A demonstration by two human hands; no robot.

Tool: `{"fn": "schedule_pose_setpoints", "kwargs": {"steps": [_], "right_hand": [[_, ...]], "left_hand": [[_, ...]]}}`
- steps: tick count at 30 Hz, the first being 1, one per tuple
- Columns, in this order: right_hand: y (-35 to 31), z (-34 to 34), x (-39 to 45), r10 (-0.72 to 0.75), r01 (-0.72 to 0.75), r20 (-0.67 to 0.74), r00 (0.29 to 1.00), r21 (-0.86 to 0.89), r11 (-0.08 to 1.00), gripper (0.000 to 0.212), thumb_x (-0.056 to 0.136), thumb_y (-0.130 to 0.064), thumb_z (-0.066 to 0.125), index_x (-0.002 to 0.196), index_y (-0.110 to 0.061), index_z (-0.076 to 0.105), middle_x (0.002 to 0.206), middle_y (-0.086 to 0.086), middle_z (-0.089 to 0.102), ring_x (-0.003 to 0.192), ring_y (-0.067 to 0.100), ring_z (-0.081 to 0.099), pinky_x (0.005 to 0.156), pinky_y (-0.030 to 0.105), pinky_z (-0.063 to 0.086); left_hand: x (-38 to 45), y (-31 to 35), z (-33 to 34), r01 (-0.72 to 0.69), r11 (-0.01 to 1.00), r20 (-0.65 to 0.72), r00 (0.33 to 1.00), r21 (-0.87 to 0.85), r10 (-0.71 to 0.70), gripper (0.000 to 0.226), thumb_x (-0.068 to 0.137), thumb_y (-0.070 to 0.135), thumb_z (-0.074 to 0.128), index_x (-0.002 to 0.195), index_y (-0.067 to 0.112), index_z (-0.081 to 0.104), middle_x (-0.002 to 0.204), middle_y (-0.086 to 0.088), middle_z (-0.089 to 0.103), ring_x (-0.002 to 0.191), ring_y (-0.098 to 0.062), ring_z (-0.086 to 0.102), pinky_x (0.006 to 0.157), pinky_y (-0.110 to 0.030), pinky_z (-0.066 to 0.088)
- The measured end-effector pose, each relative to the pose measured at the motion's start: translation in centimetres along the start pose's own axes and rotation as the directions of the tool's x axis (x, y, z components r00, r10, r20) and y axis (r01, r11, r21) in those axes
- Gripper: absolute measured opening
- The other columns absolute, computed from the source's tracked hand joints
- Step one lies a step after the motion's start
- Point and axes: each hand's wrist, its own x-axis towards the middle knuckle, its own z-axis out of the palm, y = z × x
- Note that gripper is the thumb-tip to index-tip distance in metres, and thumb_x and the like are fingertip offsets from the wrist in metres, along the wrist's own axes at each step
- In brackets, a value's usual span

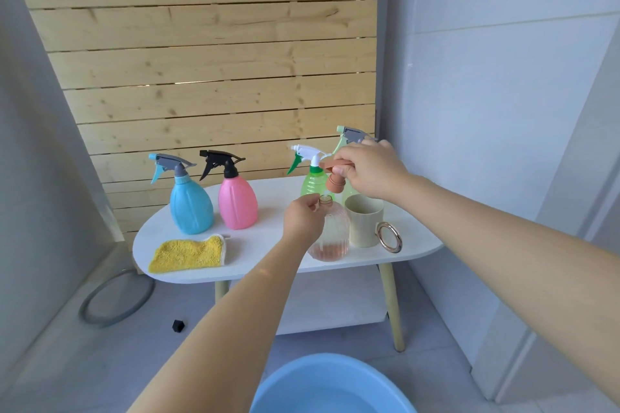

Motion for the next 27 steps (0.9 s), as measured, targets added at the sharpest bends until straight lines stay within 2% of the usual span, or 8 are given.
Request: {"fn": "schedule_pose_setpoints", "kwargs": {"steps": [1,4,8,12,15,18,24,27], "right_hand": [[0.0,0.4,0.4,0.026,-0.025,0.048,0.999,-0.017,1.000,0.023,0.099,-0.034,0.041,0.110,-0.027,0.060,0.109,-0.003,0.060,0.113,0.020,0.043,0.094,0.033,0.024],[0.0,1.6,1.9,0.089,-0.082,0.179,0.980,-0.044,0.996,0.020,0.099,-0.037,0.038,0.102,-0.031,0.057,0.107,0.006,0.060,0.114,0.024,0.044,0.094,0.035,0.026],[-0.2,2.9,3.7,0.107,-0.106,0.274,0.956,-0.018,0.994,0.020,0.098,-0.036,0.042,0.088,-0.023,0.053,0.095,0.003,0.061,0.093,0.024,0.057,0.075,0.033,0.039],[-0.6,3.8,4.6,0.115,-0.118,0.294,0.949,-0.009,0.993,0.023,0.097,-0.034,0.047,0.089,-0.014,0.057,0.090,0.002,0.055,0.091,0.023,0.052,0.059,0.028,0.032],[-0.9,3.6,5.1,0.084,-0.083,0.319,0.944,-0.018,0.996,0.027,0.095,-0.032,0.051,0.106,-0.012,0.065,0.103,0.007,0.063,0.099,0.025,0.057,0.067,0.028,0.036],[-1.4,2.4,5.5,0.064,-0.056,0.439,0.896,-0.031,0.998,0.026,0.095,-0.026,0.052,0.113,-0.010,0.064,0.100,0.008,0.066,0.087,0.021,0.062,0.063,0.025,0.039],[-0.4,3.1,5.6,0.100,-0.116,0.481,0.871,0.005,0.993,0.021,0.095,-0.021,0.053,0.104,-0.007,0.065,0.095,0.014,0.071,0.090,0.025,0.069,0.082,0.032,0.051],[-0.2,3.1,5.7,0.082,-0.115,0.485,0.871,0.038,0.993,0.022,0.096,-0.021,0.051,0.099,-0.005,0.065,0.079,0.006,0.067,0.083,0.024,0.069,0.076,0.028,0.049]], "left_hand": [[0.0,-0.1,0.0,-0.017,1.000,0.011,1.000,-0.020,0.018,0.006,0.091,0.024,0.061,0.090,0.019,0.065,0.082,0.005,0.054,0.085,-0.019,0.048,0.078,-0.028,0.040],[0.7,-1.0,0.2,-0.034,0.997,-0.007,0.999,-0.065,0.034,0.030,0.087,0.024,0.067,0.115,0.013,0.063,0.105,0.000,0.064,0.098,-0.016,0.058,0.081,-0.024,0.043],[1.2,-1.9,0.6,-0.048,0.989,-0.021,0.999,-0.143,0.045,0.034,0.083,0.024,0.071,0.113,0.014,0.061,0.105,0.005,0.061,0.099,-0.012,0.055,0.079,-0.021,0.038],[1.5,-2.9,1.3,-0.036,0.978,-0.031,0.999,-0.204,0.030,0.039,0.083,0.029,0.070,0.117,0.017,0.057,0.113,0.008,0.053,0.114,-0.012,0.047,0.090,-0.026,0.037],[1.5,-3.6,1.9,-0.063,0.962,-0.078,0.996,-0.267,0.043,0.037,0.084,0.026,0.070,0.116,0.015,0.055,0.112,0.007,0.057,0.111,-0.010,0.052,0.087,-0.021,0.036],[1.6,-3.6,2.2,-0.094,0.952,-0.095,0.993,-0.292,0.069,0.038,0.084,0.028,0.070,0.119,0.020,0.056,0.115,0.007,0.060,0.106,-0.006,0.052,0.087,-0.020,0.036],[2.4,-3.7,2.9,-0.118,0.965,-0.154,0.985,-0.234,0.083,0.034,0.073,0.050,0.068,0.103,0.035,0.064,0.108,0.008,0.065,0.113,-0.017,0.054,0.098,-0.044,0.043],[2.6,-3.6,3.2,-0.128,0.965,-0.173,0.981,-0.228,0.089,0.025,0.074,0.047,0.070,0.095,0.035,0.062,0.104,0.006,0.064,0.110,-0.018,0.054,0.094,-0.039,0.045]]}}
